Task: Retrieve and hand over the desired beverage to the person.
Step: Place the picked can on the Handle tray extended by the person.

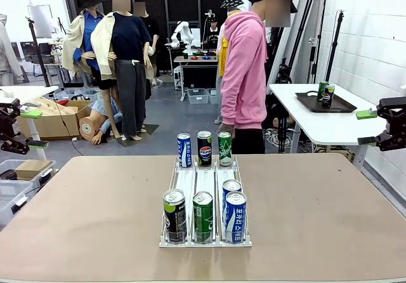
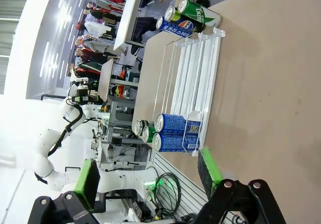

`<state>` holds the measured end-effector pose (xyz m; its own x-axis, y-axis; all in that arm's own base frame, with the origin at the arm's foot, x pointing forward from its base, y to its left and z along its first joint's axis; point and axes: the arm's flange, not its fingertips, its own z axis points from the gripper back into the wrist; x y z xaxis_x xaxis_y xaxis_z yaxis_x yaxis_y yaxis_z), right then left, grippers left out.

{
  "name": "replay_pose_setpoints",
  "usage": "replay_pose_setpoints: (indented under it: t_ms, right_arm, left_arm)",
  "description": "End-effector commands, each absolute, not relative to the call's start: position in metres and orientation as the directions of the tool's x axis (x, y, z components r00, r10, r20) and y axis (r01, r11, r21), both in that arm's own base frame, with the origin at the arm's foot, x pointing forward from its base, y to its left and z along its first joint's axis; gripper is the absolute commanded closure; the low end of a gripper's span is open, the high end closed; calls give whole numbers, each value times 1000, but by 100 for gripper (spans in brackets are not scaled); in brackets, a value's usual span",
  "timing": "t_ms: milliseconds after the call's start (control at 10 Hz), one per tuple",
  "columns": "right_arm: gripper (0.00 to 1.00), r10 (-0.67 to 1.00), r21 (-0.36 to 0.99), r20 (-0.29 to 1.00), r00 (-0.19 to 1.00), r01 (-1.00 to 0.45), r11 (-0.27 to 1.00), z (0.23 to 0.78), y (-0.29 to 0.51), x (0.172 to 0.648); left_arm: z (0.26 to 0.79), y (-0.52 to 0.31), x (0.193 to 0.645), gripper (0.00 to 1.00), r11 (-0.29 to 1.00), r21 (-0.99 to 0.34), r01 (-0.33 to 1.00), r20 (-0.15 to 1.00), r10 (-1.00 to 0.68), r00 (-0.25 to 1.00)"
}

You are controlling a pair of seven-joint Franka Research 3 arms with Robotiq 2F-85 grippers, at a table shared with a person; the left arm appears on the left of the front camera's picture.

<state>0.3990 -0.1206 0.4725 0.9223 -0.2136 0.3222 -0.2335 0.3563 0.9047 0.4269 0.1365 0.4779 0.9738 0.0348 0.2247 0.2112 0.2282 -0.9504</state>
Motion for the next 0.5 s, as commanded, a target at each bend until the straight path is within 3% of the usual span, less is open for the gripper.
replay_pose_setpoints:
  t_ms: [0, 400]
  right_arm:
    - [0, -214, 909, 307, 928, -219, 355, 473, -120, 399]
    - [0, -214, 909, 307, 928, -219, 355, 473, -120, 399]
  left_arm:
    - [479, 136, 425, 0, 230, -949, 214, 229, 40, 973]
    - [479, 136, 425, 0, 230, -949, 214, 229, 40, 973]
